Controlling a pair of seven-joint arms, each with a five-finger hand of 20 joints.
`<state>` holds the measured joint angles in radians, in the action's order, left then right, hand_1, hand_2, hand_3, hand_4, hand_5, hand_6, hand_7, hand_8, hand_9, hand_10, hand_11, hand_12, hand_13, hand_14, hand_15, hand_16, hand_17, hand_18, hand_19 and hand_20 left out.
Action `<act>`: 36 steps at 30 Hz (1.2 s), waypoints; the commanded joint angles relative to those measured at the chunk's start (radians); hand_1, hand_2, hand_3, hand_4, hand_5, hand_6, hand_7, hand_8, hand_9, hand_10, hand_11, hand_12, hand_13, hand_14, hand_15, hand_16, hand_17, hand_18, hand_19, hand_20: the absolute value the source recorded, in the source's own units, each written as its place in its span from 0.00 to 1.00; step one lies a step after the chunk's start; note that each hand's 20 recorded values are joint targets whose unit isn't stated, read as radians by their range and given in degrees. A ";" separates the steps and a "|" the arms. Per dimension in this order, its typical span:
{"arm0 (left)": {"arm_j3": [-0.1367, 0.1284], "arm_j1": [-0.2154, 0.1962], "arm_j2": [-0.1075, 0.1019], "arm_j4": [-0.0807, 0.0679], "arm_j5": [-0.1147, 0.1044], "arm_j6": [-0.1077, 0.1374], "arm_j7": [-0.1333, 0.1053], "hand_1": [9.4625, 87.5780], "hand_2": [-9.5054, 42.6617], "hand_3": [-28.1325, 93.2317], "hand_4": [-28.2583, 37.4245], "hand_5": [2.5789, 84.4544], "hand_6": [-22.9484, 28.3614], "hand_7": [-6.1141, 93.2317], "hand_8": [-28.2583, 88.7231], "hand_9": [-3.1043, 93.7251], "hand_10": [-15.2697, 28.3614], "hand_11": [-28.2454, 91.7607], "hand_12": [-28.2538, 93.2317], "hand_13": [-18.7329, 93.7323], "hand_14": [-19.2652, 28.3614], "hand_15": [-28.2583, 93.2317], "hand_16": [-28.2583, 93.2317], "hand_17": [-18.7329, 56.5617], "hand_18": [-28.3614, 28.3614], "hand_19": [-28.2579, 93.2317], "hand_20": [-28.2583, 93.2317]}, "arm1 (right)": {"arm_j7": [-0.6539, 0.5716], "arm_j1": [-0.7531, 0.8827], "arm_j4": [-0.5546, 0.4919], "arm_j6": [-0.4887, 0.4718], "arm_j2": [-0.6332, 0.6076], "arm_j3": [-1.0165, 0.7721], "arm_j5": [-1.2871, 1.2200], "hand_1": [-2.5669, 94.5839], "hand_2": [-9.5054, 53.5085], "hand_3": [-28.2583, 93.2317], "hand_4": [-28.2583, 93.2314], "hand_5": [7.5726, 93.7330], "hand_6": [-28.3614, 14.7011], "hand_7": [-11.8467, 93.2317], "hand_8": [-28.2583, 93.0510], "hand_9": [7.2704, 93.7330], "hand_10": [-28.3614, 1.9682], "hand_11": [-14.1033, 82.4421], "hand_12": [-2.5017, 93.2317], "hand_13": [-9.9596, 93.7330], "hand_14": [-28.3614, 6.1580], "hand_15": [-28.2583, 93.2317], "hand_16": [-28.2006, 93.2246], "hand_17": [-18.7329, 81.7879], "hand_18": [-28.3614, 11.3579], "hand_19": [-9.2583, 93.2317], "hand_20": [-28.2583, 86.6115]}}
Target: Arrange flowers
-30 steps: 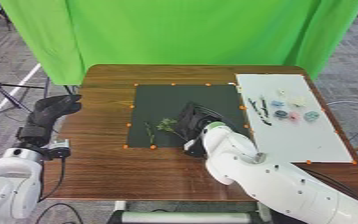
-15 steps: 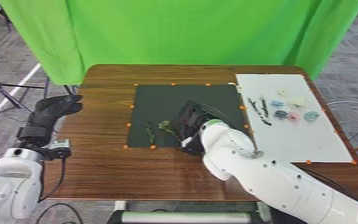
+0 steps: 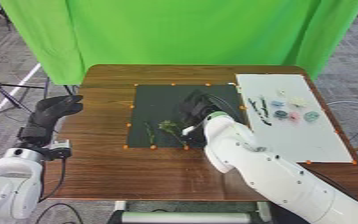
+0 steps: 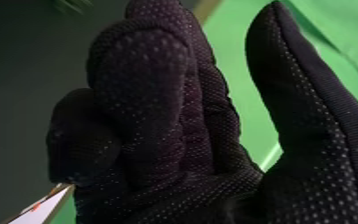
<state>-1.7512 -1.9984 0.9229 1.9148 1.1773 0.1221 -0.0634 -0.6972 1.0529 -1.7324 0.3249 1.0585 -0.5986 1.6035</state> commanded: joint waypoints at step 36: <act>0.013 0.012 0.011 0.000 0.009 -0.022 0.010 0.28 0.40 0.73 0.07 0.59 0.57 0.21 0.18 0.56 0.74 0.42 0.30 0.53 0.82 0.41 0.19 0.32 0.73 0.40 0.33 | 0.089 -0.001 -0.030 -0.172 -0.031 0.053 0.015 0.33 0.23 0.68 0.16 0.70 0.58 0.24 0.19 0.71 0.45 0.24 0.15 1.00 0.65 0.57 0.49 0.83 0.43 0.98 0.50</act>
<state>-1.7416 -1.9875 0.9274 1.9141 1.1801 0.1144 -0.0614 -0.5896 1.0590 -1.7708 0.1449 1.0242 -0.5402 1.6030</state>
